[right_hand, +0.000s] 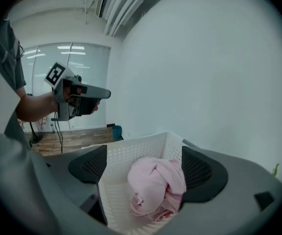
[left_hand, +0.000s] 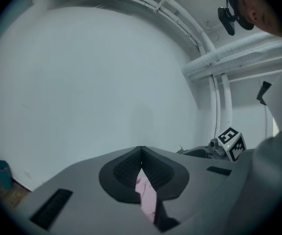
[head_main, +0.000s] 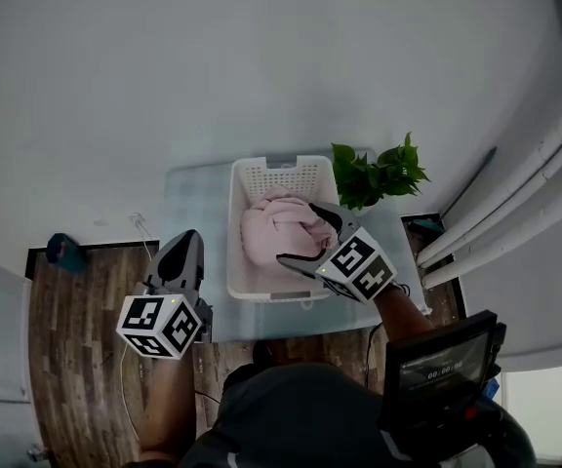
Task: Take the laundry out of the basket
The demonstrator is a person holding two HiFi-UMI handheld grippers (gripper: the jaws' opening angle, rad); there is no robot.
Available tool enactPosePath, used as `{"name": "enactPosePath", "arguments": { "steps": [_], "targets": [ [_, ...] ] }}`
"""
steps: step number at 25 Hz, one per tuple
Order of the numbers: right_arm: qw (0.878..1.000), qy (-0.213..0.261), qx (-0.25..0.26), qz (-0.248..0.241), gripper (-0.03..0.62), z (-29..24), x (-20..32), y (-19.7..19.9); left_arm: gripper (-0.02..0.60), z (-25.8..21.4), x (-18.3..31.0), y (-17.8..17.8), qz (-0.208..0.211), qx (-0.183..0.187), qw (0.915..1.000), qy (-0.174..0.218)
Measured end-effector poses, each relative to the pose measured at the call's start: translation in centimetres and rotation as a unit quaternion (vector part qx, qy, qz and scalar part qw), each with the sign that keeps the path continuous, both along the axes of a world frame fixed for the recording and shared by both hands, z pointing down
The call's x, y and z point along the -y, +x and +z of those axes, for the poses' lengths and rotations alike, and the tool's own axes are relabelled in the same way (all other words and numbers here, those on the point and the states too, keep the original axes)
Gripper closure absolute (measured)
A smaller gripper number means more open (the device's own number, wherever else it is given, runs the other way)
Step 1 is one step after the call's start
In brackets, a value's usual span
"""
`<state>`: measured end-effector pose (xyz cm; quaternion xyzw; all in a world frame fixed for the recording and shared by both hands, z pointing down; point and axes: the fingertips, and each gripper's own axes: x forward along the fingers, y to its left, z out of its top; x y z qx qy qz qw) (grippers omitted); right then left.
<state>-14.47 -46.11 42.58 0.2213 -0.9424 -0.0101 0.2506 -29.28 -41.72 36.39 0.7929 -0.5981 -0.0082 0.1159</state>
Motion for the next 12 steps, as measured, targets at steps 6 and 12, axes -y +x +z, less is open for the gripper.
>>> {"name": "enactPosePath", "arguments": {
  "steps": [6,12],
  "targets": [
    [0.992,-0.011,-0.118,-0.04,0.109,6.1,1.6,-1.9,0.58,1.8,1.9,-1.7,0.0,-0.011,0.9998,-0.016],
    [0.973,-0.016,-0.222,-0.069,0.052,12.6,2.9,-3.2,0.58,4.0,3.4,-4.1,-0.008,-0.006,0.9992,-0.038]
  ]
}}
